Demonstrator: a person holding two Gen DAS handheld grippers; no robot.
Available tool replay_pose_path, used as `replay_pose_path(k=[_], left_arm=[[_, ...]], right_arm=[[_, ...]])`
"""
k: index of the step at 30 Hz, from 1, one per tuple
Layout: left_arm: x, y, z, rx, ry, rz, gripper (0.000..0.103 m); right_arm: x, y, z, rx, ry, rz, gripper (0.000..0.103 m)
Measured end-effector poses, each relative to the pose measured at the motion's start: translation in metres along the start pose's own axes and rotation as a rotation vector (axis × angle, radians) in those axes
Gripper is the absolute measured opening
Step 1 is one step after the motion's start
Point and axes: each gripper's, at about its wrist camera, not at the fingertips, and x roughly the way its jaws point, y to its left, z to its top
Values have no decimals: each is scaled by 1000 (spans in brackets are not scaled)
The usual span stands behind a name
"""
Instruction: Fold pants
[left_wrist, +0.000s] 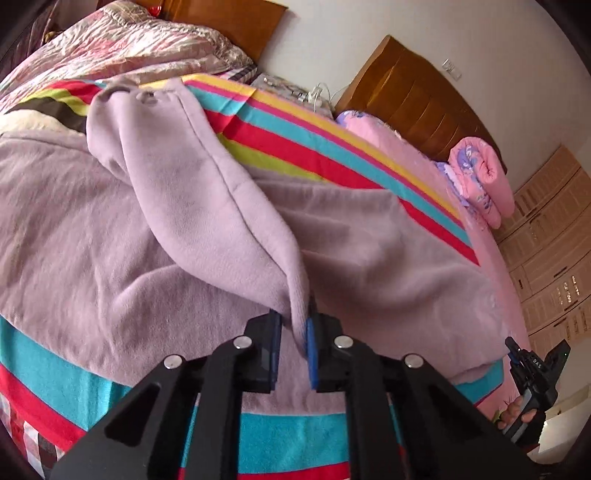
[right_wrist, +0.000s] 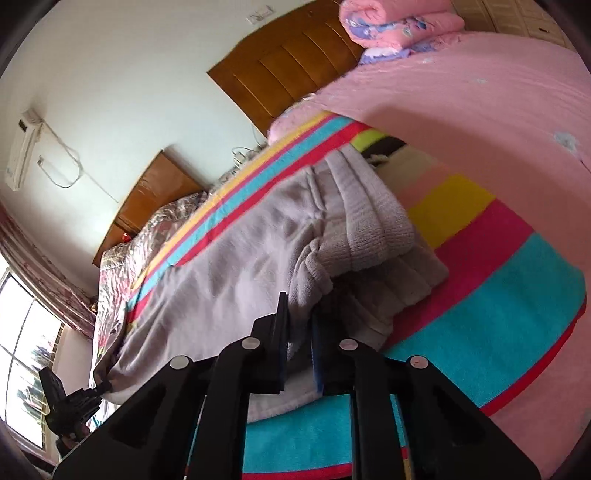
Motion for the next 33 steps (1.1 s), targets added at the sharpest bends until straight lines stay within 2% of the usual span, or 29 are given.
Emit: replay_pose_path(k=[3, 6, 7, 12, 15, 16, 18, 21, 22, 24, 29, 31, 33], left_arm=[[-5, -3, -3, 44, 26, 27, 12], [21, 15, -22, -3, 133, 50, 12], [28, 19, -27, -19, 150, 57, 12], [20, 19, -27, 4, 122, 45, 16], [20, 24, -28, -1, 126, 43, 26], [20, 25, -29, -9, 127, 36, 34], [20, 24, -29, -7, 123, 33, 36], [19, 22, -27, 10, 116, 42, 37], [18, 24, -26, 5, 109, 40, 43], [16, 28, -24, -14, 99, 38, 53], [10, 33, -23, -35, 77, 33, 60], [10, 36, -23, -45, 78, 26, 61], [10, 37, -24, -49, 79, 23, 62]], right_arm=[[-6, 0, 0, -23, 26, -38, 11], [5, -24, -15, 49, 97, -71, 8], [7, -32, -19, 81, 90, -54, 8], [2, -24, -10, 59, 72, -46, 8], [5, -26, -13, 64, 93, -53, 23], [4, -27, -15, 75, 94, -42, 27], [1, -26, -20, 88, 96, -27, 28], [-12, -23, -24, 90, 74, -90, 30], [-19, -20, -22, 86, 56, -118, 31], [-27, -6, -19, 33, 27, -107, 33], [-18, 54, -29, -141, 45, 38, 36], [4, 83, -38, -232, 95, 77, 50], [25, 112, -48, -334, 138, 76, 51]])
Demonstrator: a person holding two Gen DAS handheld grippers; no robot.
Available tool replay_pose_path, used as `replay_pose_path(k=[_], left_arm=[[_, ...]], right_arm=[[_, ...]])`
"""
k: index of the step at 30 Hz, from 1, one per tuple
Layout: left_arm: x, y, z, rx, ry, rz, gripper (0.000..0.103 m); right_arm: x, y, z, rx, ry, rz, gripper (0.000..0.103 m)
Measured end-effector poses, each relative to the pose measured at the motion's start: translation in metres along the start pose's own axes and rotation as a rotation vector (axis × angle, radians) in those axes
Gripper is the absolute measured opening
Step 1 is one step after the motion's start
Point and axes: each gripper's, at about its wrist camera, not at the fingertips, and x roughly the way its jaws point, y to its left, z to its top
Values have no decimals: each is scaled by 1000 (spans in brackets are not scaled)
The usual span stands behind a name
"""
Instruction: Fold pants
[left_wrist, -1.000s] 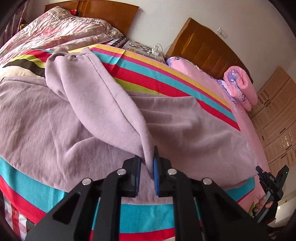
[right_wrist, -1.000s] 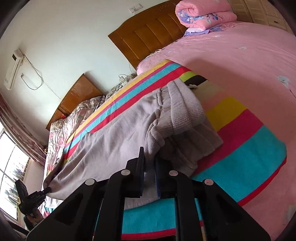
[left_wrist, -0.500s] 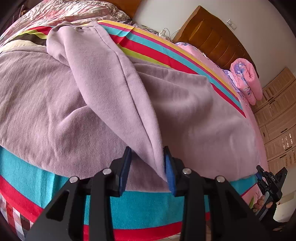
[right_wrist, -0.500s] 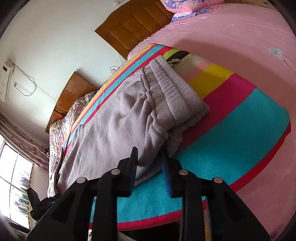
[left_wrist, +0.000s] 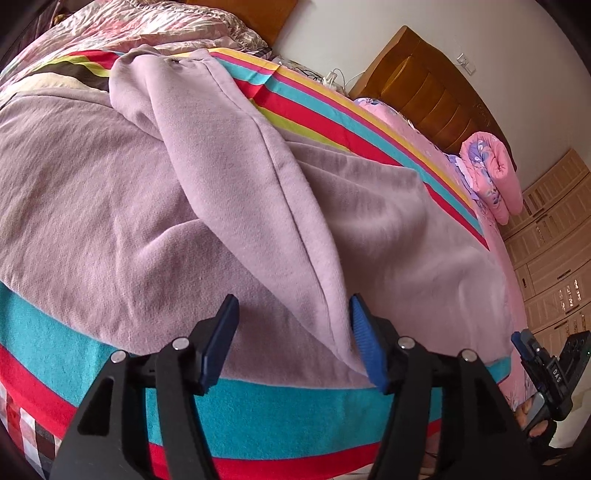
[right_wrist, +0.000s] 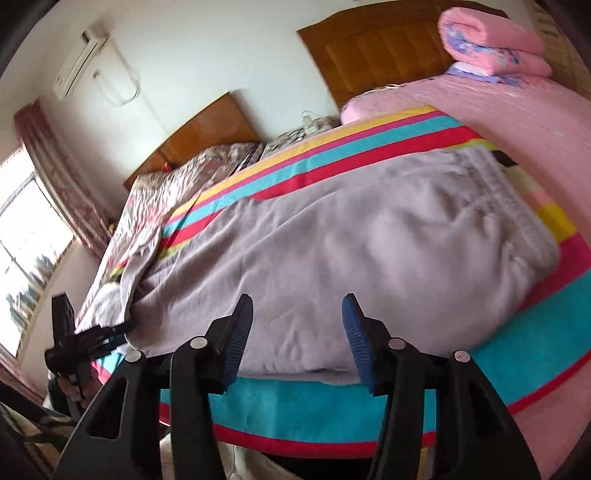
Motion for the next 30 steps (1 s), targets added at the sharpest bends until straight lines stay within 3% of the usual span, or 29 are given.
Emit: replay_pose_path(k=[4, 7, 8, 10, 11, 13, 19, 22, 27, 30], left_arm=[[-3, -13, -1, 61, 3, 18, 60], [0, -20, -4, 92, 13, 9, 59], [3, -21, -5, 97, 17, 7, 55], [11, -22, -6, 106, 37, 13, 33], [12, -23, -7, 110, 35, 15, 32], [13, -25, -7, 125, 37, 8, 24], [15, -24, -8, 121, 42, 5, 19], [14, -24, -8, 118, 41, 0, 17], [16, -22, -7, 118, 51, 0, 15], [18, -20, -6, 124, 48, -9, 18]], right_arm=[[40, 53, -7, -211, 123, 48, 51], [43, 88, -25, -413, 163, 116, 50], [42, 95, -31, -466, 168, 134, 50], [45, 101, -40, -525, 180, 134, 49], [49, 102, -43, -542, 193, 119, 48], [56, 106, -45, -603, 206, 105, 44], [77, 134, -58, -813, 240, 156, 30], [85, 138, -67, -910, 245, 145, 14], [73, 138, -56, -886, 237, 204, 10], [85, 127, -61, -827, 271, 220, 16]])
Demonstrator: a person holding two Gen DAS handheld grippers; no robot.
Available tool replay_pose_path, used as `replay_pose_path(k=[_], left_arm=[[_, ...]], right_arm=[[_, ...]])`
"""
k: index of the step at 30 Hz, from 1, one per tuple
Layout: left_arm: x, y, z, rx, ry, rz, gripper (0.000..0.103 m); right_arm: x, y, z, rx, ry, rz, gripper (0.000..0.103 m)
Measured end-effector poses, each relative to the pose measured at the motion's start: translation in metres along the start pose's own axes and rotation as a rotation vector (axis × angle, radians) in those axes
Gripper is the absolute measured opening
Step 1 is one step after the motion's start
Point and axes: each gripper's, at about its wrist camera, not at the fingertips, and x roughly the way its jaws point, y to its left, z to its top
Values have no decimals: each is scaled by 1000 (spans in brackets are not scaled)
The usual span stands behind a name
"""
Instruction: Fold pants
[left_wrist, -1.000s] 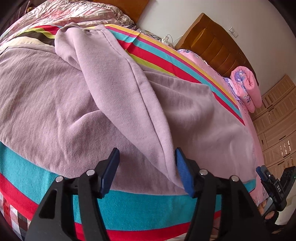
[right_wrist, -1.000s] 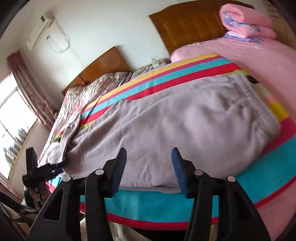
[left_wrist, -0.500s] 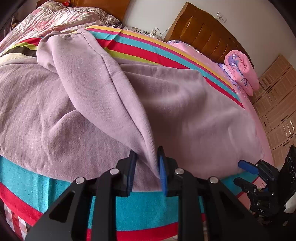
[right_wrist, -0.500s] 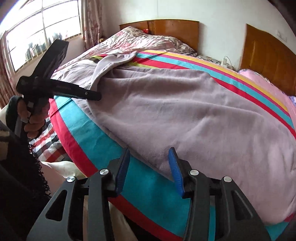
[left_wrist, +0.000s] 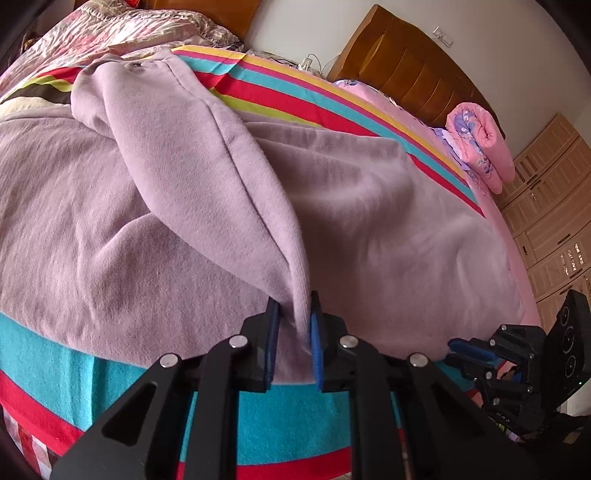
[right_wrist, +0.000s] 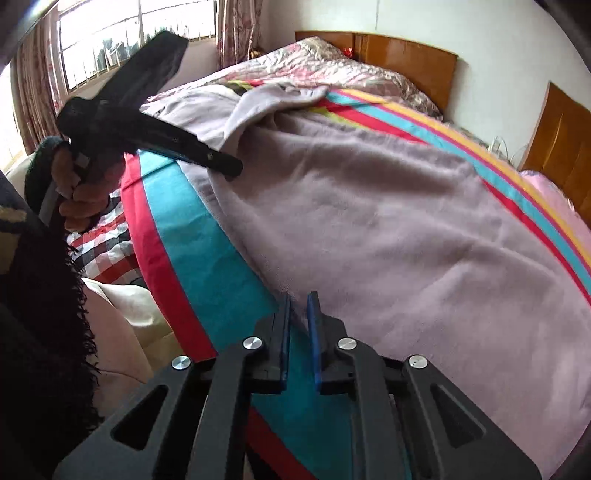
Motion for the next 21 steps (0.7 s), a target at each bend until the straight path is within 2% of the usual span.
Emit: replay_pose_path(k=[2, 3, 4, 7, 8, 10, 13, 14, 16, 18, 21], left_arm=[[-1, 1, 1, -3, 9, -16, 20], [-3, 2, 1, -10, 11, -26, 25], [-5, 3, 1, -14, 11, -20, 30], [-19, 6, 6, -26, -33, 15, 48], [-24, 6, 10, -29, -52, 13, 51], [-32, 6, 19, -31, -95, 23, 64], [-39, 7, 39, -42, -134, 35, 69], [-41, 6, 46, -46, -141, 32, 69], [-46, 4, 59, -44, -166, 37, 71], [-47, 4, 67, -46, -169, 63, 74], [-42, 6, 61, -97, -103, 43, 74]], right_arm=[[-2, -8, 1, 65, 0, 61, 28], [-5, -12, 3, 97, 5, 90, 39], [-9, -17, 6, 119, 3, 111, 45], [-29, -35, 19, 152, -56, 120, 46], [-36, -46, 26, 177, -79, 96, 48], [-38, -74, 39, 242, -100, 12, 60], [-17, -110, 57, 303, -44, -113, 60], [-9, -117, 64, 309, -39, -112, 60], [5, -123, 86, 261, -58, -46, 60], [22, -123, 114, 134, -72, -8, 59], [56, -128, 155, -33, -59, 43, 55]])
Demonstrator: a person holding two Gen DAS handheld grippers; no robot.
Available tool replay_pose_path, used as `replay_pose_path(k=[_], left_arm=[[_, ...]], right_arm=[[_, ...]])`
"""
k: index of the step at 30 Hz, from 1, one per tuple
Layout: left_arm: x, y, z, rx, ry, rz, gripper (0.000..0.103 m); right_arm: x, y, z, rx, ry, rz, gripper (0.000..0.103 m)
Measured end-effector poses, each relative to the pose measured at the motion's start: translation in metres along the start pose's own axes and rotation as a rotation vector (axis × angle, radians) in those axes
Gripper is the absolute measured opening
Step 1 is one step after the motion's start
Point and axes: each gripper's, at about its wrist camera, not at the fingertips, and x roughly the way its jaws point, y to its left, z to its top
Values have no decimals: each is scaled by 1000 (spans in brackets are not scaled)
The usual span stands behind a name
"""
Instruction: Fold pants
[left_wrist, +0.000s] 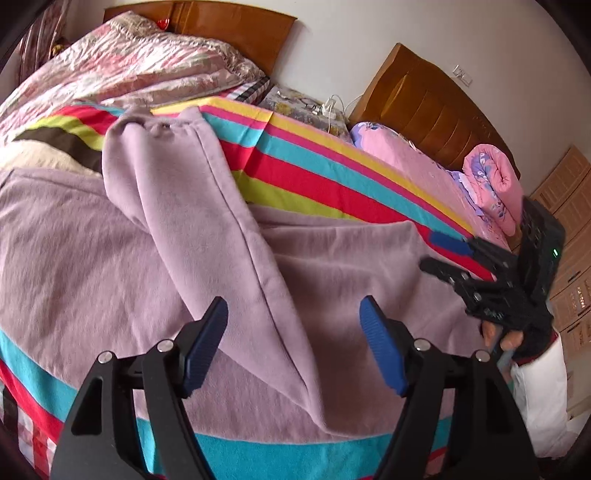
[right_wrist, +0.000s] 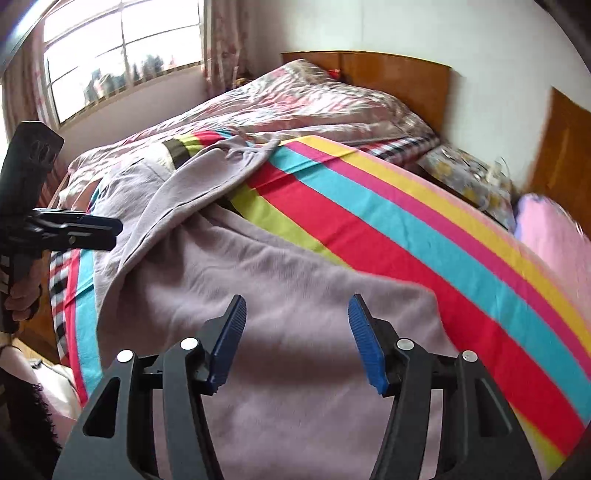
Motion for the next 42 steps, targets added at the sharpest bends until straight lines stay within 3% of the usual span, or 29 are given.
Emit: replay_pose_path(k=[6, 11, 14, 15, 16, 19, 21, 26, 30, 33, 34, 36, 38, 42], left_arm=[[10, -7, -27, -17, 104, 1, 75], [37, -6, -35, -35, 200, 45, 73], [40, -8, -38, -5, 191, 83, 68], [39, -9, -39, 11, 181, 108, 57], [39, -8, -39, 22, 173, 140, 39], [36, -6, -43, 38, 181, 123, 17], [31, -5, -46, 46, 165, 123, 15], [13, -14, -49, 65, 100, 121, 13], [24, -6, -57, 36, 129, 141, 13], [23, -3, -61, 48, 125, 143, 15], [23, -3, -61, 46, 128, 143, 16], [21, 0, -62, 33, 132, 131, 17], [19, 0, -64, 34, 132, 125, 18], [19, -4, -63, 40, 130, 115, 22]], right_arm=[[72, 1, 47, -250, 119, 188, 45], [105, 16, 52, -375, 224, 305, 30], [107, 21, 47, -422, 231, 318, 28], [107, 20, 47, -423, 225, 319, 23], [105, 21, 46, -432, 211, 316, 11], [97, 37, 37, -496, 174, 261, 6], [87, 42, 32, -517, 142, 209, 4], [61, 32, 51, -449, 17, 122, 4], [97, 26, 46, -423, 69, 60, 4], [109, 19, 42, -341, 66, 79, 11], [107, 12, 45, -307, 66, 81, 28], [95, -6, 49, -234, 59, 82, 39], [78, -28, 49, -166, 31, 80, 39], [62, -54, 34, -125, 63, 47, 39]])
